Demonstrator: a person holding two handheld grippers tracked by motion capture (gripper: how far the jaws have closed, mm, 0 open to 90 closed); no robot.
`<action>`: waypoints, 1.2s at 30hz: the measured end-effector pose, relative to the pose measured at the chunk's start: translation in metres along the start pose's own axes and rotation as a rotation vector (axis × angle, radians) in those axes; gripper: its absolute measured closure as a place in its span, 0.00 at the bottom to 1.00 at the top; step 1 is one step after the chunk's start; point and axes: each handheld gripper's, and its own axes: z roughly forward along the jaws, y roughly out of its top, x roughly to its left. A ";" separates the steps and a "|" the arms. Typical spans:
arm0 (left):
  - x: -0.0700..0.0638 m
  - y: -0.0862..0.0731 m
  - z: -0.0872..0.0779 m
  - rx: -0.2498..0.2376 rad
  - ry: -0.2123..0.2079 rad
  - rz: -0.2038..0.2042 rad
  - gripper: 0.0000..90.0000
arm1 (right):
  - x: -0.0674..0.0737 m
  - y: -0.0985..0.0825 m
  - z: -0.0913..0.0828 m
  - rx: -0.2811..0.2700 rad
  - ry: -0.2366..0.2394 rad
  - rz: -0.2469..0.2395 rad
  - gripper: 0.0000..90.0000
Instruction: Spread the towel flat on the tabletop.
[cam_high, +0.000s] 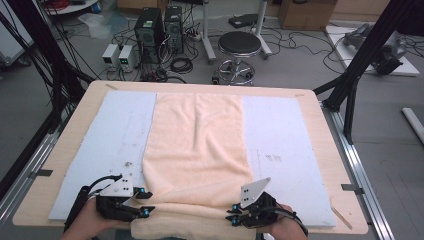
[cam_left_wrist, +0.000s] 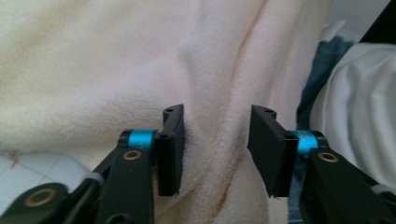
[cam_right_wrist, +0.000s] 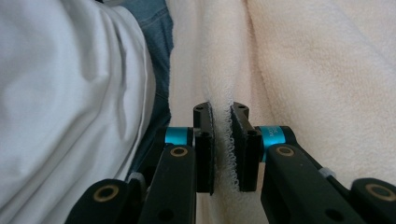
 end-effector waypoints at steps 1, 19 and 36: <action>0.000 0.000 0.001 0.020 0.002 0.004 0.65 | 0.000 -0.001 0.001 0.002 -0.008 0.013 0.90; 0.005 0.010 -0.015 -0.078 -0.012 0.001 0.65 | -0.023 0.010 -0.024 -0.133 -0.119 0.040 0.62; 0.011 0.010 0.017 0.046 0.007 -0.027 0.86 | -0.033 -0.003 0.001 0.030 -0.149 0.074 0.89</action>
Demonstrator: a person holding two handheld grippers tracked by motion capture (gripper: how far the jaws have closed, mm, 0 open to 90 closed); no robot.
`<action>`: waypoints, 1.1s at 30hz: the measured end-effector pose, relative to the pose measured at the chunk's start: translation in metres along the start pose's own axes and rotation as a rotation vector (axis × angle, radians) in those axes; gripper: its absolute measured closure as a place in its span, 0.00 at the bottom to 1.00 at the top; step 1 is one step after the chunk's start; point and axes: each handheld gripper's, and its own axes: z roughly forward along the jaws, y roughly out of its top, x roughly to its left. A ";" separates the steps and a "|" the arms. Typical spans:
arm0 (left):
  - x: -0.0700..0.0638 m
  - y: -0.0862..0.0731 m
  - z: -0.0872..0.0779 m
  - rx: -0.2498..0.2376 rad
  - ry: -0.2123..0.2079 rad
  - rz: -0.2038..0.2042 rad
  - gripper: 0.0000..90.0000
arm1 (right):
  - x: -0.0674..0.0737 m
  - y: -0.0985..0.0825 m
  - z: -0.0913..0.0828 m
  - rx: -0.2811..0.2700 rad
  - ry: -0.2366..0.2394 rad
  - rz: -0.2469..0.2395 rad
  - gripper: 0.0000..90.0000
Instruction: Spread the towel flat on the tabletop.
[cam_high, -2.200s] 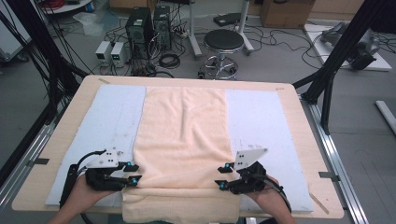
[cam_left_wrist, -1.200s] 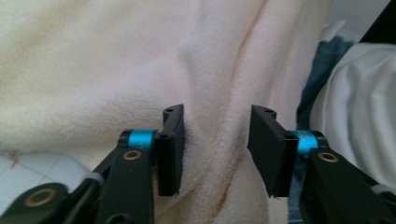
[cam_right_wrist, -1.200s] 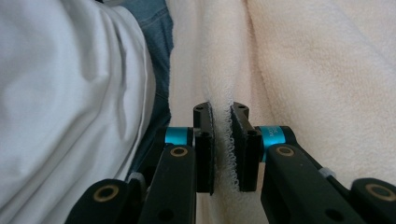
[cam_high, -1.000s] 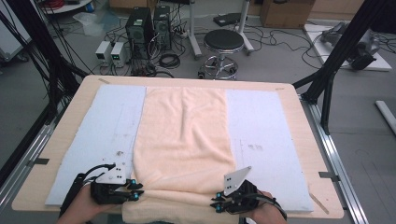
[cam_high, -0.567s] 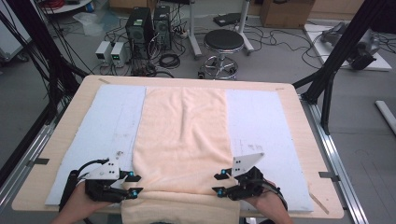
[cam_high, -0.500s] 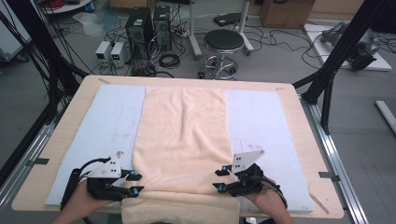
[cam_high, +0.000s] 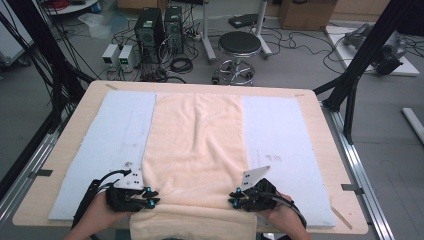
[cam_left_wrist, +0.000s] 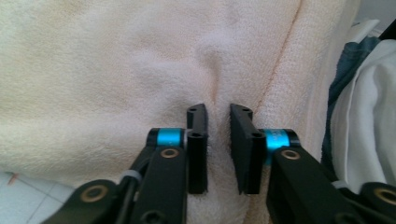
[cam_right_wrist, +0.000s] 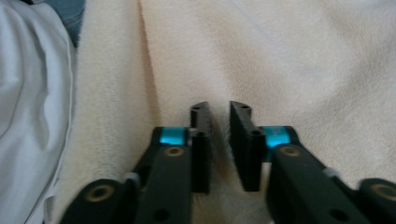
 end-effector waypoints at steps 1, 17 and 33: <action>0.000 0.001 -0.001 0.002 0.003 0.003 0.88 | 0.001 0.001 -0.001 0.001 -0.002 -0.005 0.93; 0.061 0.030 0.009 -0.089 0.137 -0.171 0.83 | -0.050 0.029 -0.013 -0.032 -0.178 0.079 0.80; 0.014 0.006 -0.025 -0.145 0.081 -0.045 0.55 | 0.000 0.015 -0.019 -0.075 -0.045 -0.020 0.60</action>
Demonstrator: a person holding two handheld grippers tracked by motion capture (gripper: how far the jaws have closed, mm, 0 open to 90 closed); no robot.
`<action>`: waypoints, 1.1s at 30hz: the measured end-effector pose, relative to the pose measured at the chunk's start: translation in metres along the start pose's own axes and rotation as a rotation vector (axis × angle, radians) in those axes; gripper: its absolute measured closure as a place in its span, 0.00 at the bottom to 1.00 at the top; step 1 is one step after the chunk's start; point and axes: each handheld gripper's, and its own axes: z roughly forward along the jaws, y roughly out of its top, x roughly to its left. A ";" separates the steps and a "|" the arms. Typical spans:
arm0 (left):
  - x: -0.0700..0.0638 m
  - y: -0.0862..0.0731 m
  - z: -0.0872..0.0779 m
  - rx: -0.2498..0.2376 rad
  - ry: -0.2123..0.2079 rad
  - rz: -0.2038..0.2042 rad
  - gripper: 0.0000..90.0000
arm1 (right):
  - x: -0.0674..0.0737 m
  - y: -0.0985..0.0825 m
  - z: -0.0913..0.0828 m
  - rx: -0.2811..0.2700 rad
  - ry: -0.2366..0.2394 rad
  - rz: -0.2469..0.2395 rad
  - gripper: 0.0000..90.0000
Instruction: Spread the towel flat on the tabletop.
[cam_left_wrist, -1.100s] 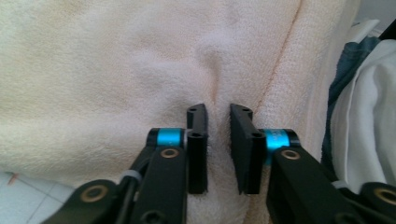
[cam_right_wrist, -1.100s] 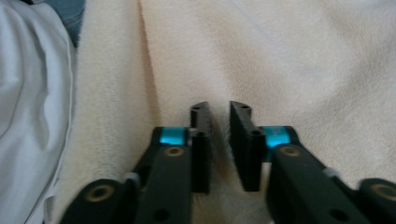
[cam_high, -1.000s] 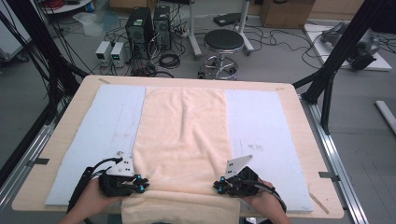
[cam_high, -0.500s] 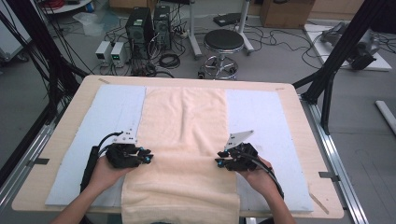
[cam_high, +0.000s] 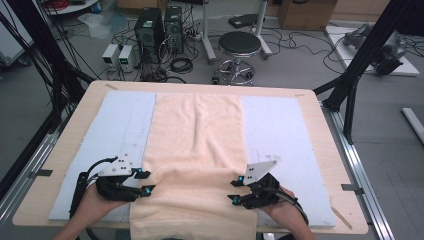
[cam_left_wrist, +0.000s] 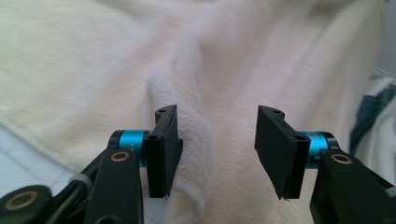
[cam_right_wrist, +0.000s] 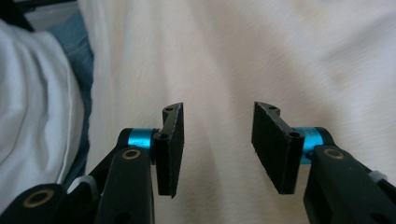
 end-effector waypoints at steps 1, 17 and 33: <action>-0.004 -0.001 0.001 0.008 -0.012 0.015 0.54 | 0.001 -0.002 0.004 0.014 0.016 -0.003 0.59; 0.044 -0.005 0.022 0.114 0.183 -0.089 0.66 | -0.017 -0.007 0.016 0.096 -0.074 0.018 0.59; 0.012 -0.008 -0.019 0.004 0.124 -0.049 0.53 | 0.007 -0.002 -0.009 -0.020 -0.002 -0.012 0.55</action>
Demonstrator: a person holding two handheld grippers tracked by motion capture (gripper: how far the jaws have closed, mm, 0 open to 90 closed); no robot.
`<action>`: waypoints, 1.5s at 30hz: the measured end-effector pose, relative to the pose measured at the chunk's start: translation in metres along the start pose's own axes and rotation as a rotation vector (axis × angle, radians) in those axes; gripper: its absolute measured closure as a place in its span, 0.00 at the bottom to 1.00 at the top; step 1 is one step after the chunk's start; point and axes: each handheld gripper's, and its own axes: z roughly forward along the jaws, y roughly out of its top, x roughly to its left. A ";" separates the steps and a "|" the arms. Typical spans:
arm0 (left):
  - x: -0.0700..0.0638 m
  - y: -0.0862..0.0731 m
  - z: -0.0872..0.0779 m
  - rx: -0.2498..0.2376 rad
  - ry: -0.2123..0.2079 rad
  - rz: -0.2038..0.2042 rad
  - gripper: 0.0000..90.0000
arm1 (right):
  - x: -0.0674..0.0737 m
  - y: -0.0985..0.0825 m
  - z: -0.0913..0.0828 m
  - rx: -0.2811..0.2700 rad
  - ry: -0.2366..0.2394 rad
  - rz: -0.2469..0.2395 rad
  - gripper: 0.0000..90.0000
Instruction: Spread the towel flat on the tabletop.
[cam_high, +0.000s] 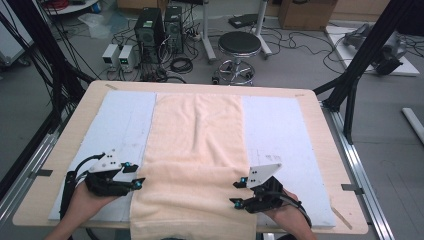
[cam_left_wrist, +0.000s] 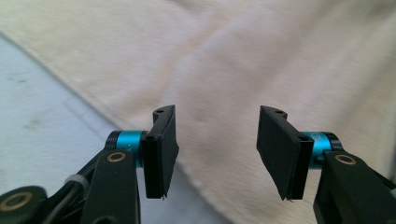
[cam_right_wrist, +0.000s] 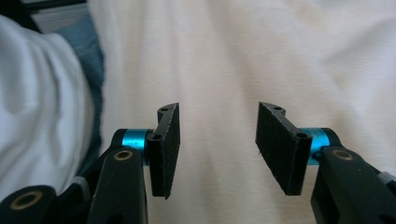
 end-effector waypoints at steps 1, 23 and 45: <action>-0.005 -0.002 0.001 0.000 -0.021 0.006 0.53 | 0.003 -0.001 0.001 -0.002 0.019 0.003 0.55; -0.054 -0.022 -0.008 0.134 -0.403 0.174 0.89 | 0.044 0.001 0.018 0.130 0.331 -0.106 0.83; -0.011 -0.015 0.036 0.155 -0.217 0.106 0.95 | -0.004 -0.010 0.035 0.118 0.046 -0.030 0.95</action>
